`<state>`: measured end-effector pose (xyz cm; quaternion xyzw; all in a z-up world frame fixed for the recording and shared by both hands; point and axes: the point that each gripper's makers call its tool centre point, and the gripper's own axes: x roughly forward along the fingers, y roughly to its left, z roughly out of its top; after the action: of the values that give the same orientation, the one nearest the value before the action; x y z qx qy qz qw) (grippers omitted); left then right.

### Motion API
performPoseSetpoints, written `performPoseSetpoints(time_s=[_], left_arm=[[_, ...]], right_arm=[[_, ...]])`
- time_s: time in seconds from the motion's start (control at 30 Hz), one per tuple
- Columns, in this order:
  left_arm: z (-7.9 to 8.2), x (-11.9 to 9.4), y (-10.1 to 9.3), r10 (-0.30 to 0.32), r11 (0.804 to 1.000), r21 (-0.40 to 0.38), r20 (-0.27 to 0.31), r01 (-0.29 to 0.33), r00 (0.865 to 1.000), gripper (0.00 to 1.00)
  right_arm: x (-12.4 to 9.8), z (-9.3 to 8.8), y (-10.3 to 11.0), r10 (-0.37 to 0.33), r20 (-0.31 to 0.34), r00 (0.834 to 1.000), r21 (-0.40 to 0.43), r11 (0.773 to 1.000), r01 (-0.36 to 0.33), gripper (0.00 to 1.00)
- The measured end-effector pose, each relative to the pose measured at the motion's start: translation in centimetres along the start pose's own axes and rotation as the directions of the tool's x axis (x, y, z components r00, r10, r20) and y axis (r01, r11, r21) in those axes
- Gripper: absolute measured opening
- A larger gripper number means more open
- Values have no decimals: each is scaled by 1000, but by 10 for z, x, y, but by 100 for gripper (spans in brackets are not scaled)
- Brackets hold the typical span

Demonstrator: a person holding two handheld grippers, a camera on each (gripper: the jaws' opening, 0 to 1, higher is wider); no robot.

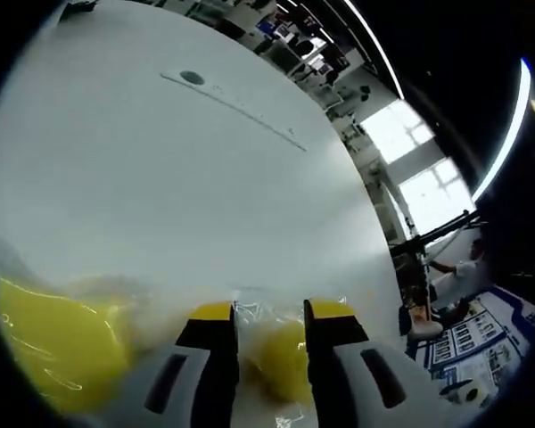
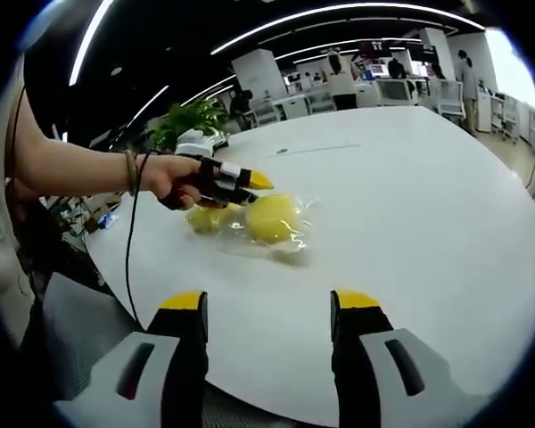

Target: Compare the silicone blocks by pressing each to a similar depth, holding the contact briefly, and releasing to observe deformation and rebound differences across the visible hardness samples.

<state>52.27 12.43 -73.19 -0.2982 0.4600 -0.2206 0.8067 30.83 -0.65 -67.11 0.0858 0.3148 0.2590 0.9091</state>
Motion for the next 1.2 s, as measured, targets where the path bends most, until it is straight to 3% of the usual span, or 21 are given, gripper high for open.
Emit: performPoseSetpoints(time_s=[0.17,0.5,0.77,1.2], left_arm=[[-2,2,3,5,1000,27,-15,-4,1000,14],[0,4,2,-26,999,-18,21,26,999,0],[0,2,0,-39,998,-58,29,40,999,0],[1,-10,-11,-50,999,10,71,50,996,0]], right_arm=[[1,0,-1,-1,-3,1000,1,1000,1,50],[2,10,1,6,15,1000,-11,1000,-6,51],[3,11,2,8,15,1000,-20,1000,-7,51],[3,15,5,17,21,1000,-30,999,-16,49]])
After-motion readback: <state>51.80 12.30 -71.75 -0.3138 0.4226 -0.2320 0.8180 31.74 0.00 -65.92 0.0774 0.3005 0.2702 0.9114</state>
